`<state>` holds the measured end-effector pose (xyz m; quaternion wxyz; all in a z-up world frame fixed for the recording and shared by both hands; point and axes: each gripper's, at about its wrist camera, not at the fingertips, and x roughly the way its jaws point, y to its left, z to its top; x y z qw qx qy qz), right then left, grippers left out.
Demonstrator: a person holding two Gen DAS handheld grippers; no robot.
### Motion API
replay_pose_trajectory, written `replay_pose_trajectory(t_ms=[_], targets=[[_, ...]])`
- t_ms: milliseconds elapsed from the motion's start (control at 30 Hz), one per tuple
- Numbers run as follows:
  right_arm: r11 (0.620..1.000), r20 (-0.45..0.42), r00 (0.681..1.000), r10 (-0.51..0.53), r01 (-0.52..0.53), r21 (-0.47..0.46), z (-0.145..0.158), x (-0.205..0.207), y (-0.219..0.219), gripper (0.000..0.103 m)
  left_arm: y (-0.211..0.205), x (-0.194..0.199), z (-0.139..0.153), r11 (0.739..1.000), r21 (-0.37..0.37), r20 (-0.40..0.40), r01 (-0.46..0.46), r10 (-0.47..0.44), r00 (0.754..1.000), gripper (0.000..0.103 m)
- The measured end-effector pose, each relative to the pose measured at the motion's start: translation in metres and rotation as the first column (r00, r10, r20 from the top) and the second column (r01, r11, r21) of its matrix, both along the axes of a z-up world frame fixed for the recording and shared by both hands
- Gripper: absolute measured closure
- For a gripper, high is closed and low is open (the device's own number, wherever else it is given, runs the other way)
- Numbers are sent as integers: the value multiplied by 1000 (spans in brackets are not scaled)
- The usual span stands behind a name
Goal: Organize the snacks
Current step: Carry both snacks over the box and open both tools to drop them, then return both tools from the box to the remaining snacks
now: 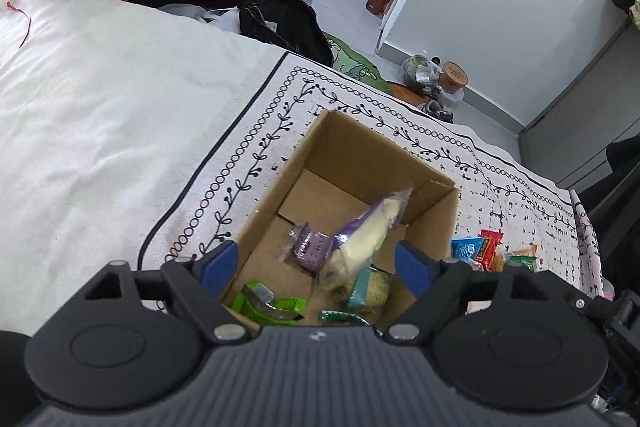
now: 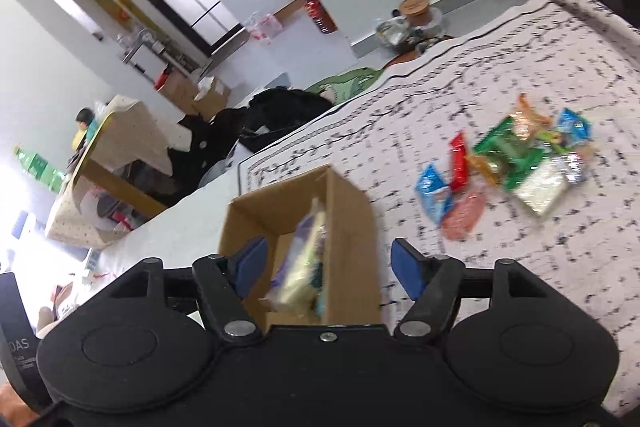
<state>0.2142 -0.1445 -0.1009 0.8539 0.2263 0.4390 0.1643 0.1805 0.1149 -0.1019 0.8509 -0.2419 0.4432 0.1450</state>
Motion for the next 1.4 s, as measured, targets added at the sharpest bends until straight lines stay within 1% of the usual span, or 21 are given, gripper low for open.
replay_pose_trajectory(t_ms=[67,133,267,300,467,667,833,1200,1333,1400], targets=[[1000,3,1000,-15,15,-7,-1,-1,-10,30,-6,1,0,1000,3,0,15,-15,1000,15],[999,13,999,-35,35,-14,-1,-3,-21,23,-15,3,-1,999,5,3,35,-35,999,10],[997,32,996,-78,78,-23,0,-7,-43,15,-35,5,1,997,21,19,77,-78,997,2],[996,36,995,-88,89,-27,-1,-8,-48,11,-40,6,2,996,21,22,85,-86,996,0],[990,59,990,-131,134,-42,0,-10,-73,1,-62,9,6,993,34,45,114,-116,992,0],[983,81,983,-164,169,-67,-1,-11,-102,0,-87,16,10,988,36,72,153,-155,985,0],[982,79,981,-177,181,-48,-4,-10,-123,0,-105,22,9,983,32,76,180,-182,980,0],[977,69,976,-205,209,-48,-13,-3,-163,0,-144,36,2,972,51,50,229,-232,971,0],[973,81,973,-216,221,-60,-21,0,-175,0,-155,41,-1,967,74,50,245,-249,967,0],[971,71,971,-230,234,-50,-29,2,-181,2,-160,45,-5,965,77,46,249,-253,966,1]])
